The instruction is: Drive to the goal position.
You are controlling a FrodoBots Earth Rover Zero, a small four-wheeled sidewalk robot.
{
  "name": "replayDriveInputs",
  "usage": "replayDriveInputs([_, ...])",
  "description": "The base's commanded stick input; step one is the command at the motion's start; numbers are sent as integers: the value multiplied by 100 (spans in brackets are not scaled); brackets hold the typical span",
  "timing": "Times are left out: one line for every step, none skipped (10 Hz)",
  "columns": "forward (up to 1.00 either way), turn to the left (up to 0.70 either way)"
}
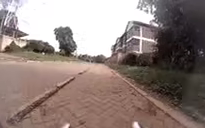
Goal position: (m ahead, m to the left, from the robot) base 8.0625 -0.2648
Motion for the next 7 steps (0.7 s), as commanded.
replayDriveInputs([50,0])
replayDriveInputs([50,0])
replayDriveInputs([50,0])
replayDriveInputs([50,0])
replayDriveInputs([50,0])
replayDriveInputs([50,0])
replayDriveInputs([50,0])
